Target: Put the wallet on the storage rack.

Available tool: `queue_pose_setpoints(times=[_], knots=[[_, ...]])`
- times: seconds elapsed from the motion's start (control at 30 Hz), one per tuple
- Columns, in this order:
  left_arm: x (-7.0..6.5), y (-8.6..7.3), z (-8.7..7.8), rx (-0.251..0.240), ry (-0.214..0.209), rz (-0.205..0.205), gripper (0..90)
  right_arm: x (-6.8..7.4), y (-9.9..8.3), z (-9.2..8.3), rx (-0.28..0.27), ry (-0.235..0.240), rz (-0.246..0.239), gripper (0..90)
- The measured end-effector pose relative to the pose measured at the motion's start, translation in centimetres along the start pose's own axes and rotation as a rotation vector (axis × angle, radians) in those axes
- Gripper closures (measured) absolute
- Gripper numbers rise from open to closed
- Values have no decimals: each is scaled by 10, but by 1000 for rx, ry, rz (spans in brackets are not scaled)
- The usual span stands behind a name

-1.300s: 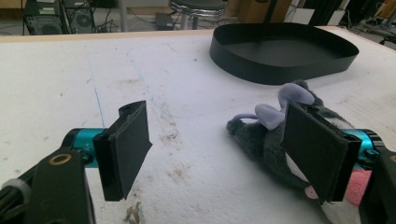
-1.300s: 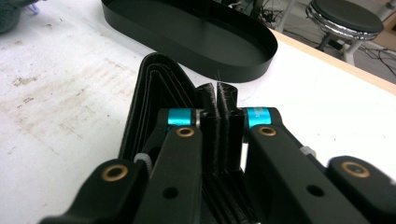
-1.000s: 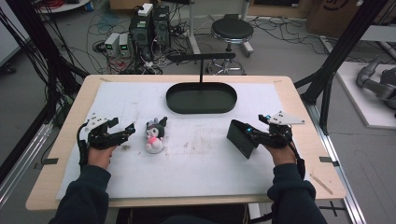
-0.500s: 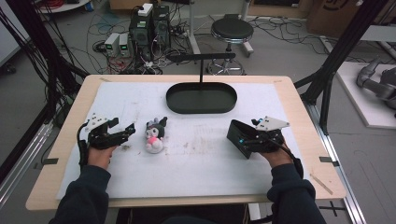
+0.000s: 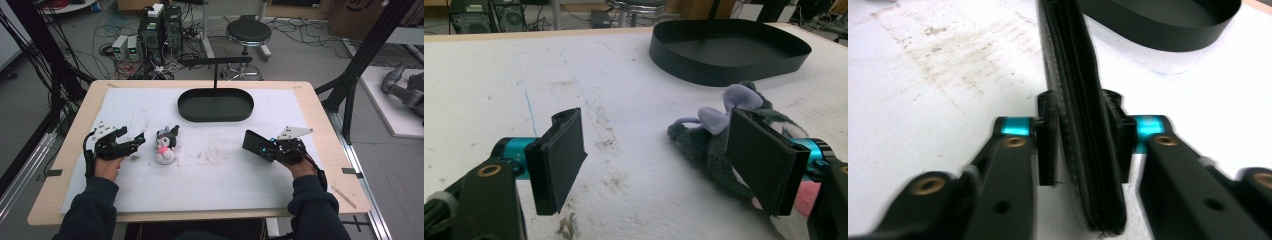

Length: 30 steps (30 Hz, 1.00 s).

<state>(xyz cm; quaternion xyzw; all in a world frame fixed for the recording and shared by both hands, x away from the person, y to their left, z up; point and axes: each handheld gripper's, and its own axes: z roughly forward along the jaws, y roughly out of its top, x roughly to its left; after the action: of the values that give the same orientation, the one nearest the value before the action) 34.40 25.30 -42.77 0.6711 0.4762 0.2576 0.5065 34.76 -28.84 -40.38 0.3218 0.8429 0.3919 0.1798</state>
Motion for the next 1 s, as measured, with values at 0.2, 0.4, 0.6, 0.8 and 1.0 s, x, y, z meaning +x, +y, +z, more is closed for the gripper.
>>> queue_pose_setpoints(times=[0.2, 0.4, 0.6, 0.8, 1.0], knots=[[0, 0, 0, 7, 4, 4, 238, 2, 6, 2, 7, -1, 72, 768], [-1, 0, 1, 9, 7, 3, 239, 13, 28, 2, -47, -13, 66, 774], [1, -1, 1, 5, -4, 0, 238, 14, 48, 12, -74, -8, 69, 774], [0, -1, 2, 5, -20, 4, 244, 6, 79, 38, -87, -24, 85, 773], [1, -1, 2, -1, -18, 1, 247, 0, 123, 69, -110, -55, 71, 773]])
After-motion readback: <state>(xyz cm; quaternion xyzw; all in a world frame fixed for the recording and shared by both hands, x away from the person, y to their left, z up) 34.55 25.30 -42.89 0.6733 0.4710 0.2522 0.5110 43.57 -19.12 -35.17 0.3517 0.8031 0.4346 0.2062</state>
